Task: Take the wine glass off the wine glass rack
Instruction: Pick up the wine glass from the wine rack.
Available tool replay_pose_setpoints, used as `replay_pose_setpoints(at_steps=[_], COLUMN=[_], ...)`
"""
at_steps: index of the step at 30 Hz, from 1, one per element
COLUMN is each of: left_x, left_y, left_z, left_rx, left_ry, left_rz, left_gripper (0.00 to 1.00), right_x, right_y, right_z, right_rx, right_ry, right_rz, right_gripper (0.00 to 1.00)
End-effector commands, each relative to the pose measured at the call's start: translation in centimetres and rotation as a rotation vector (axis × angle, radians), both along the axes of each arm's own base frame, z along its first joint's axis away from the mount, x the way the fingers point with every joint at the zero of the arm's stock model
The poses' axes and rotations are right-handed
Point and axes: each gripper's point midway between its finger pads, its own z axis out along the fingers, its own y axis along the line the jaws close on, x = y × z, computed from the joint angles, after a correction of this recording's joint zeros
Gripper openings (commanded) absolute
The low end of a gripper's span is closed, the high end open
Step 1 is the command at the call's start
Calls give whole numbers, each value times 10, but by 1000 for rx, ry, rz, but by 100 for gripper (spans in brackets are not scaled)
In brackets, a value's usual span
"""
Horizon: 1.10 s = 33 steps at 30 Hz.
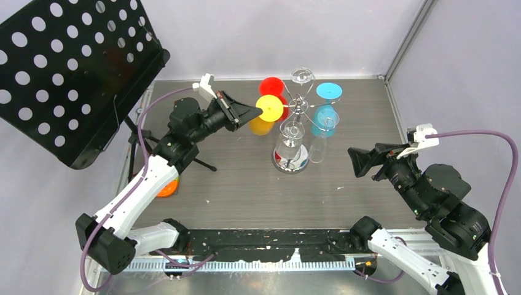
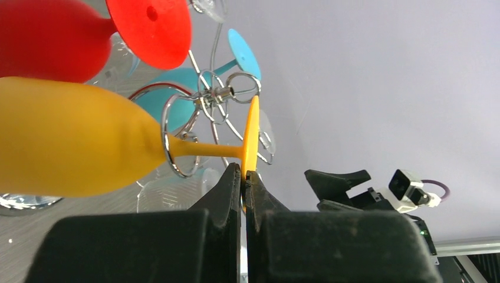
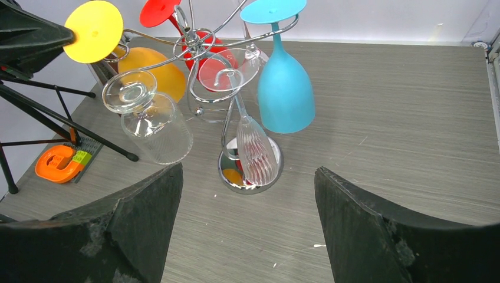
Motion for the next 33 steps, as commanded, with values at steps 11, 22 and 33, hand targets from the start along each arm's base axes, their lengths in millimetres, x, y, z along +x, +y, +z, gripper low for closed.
replay_pose_setpoints(at_steps=[11,22,33], left_x=[-11,1,17], left_y=[7,23,13], left_z=[45,32,43], left_rx=[-27,18,15], left_ry=[-105,-89,-103], left_rz=[4,62,16], left_gripper=[0,0,0], right_x=[-1,2,5], right_y=[-1,2,2], right_z=[14,9,5], right_rx=[33,19,10], right_ry=[-27,-11,-10], right_rz=[-6,-1,-9], right_gripper=[88,88,88])
